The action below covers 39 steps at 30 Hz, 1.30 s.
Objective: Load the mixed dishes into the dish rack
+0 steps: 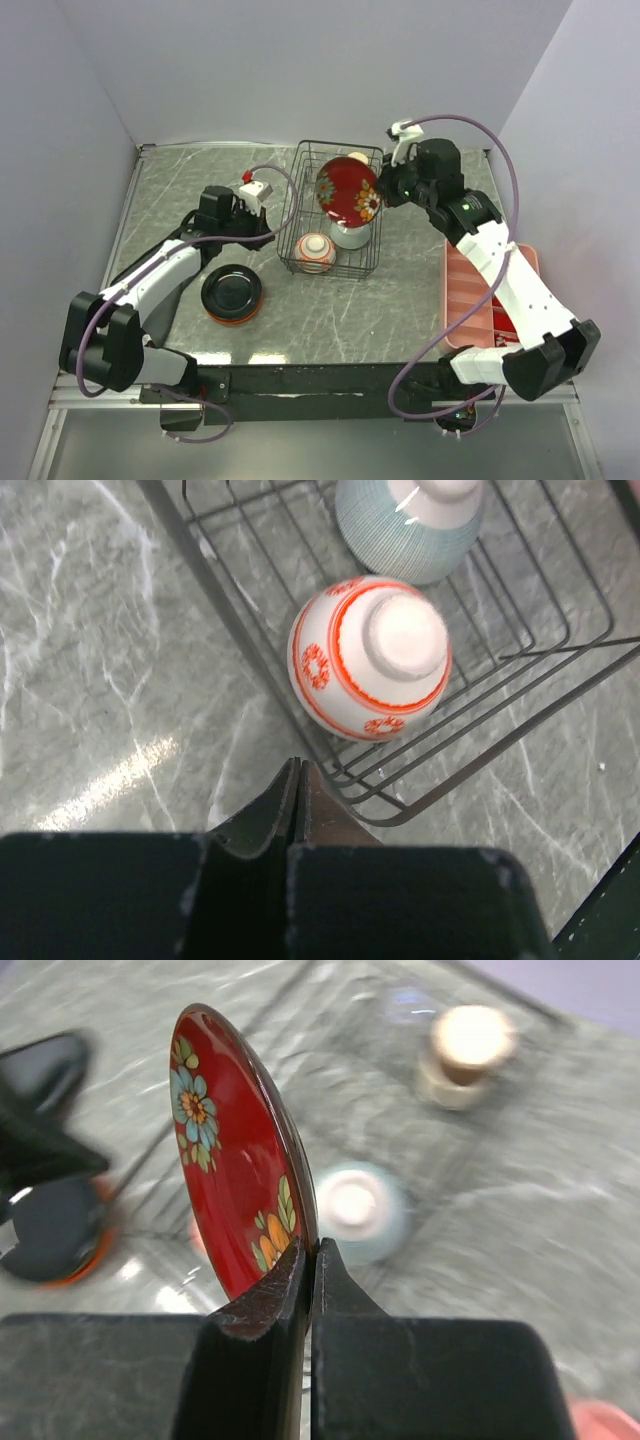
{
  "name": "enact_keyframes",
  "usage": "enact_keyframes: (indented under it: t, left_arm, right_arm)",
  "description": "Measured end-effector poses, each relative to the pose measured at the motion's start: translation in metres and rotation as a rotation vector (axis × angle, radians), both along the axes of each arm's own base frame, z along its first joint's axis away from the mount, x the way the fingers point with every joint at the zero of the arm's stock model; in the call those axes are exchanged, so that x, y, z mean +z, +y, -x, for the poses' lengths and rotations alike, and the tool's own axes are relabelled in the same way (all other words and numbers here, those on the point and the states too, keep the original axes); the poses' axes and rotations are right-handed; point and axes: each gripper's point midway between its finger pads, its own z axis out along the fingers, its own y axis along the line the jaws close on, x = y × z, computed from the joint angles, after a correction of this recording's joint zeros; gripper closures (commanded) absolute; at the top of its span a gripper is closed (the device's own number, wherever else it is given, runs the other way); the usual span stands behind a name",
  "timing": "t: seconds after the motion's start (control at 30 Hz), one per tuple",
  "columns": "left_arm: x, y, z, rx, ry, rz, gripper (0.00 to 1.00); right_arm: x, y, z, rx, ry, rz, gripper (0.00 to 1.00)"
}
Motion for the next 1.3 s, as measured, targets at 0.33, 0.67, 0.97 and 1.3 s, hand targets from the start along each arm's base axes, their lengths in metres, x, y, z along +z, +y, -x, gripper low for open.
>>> enact_keyframes:
  t: [0.33,0.67,0.97,1.3]
  left_arm:
    - [-0.026,-0.002,-0.003,-0.048,0.075,-0.061,0.99]
    - [-0.026,-0.057,0.025,-0.233,0.084,-0.088,0.99]
    - [-0.002,-0.102,0.048,-0.376,0.025,-0.059,0.87]
    - [-0.014,-0.059,0.059,-0.286,0.063,-0.129,0.68]
  right_arm:
    - [0.036,-0.078,-0.015,-0.461,-0.165,0.024,1.0]
    - [0.039,-0.127,-0.027,-0.747,-0.232,0.138,1.0]
    - [0.011,-0.129,-0.038,-0.755,-0.213,0.227,1.0]
    - [-0.035,-0.108,-0.077,-0.722,-0.181,0.362,1.0]
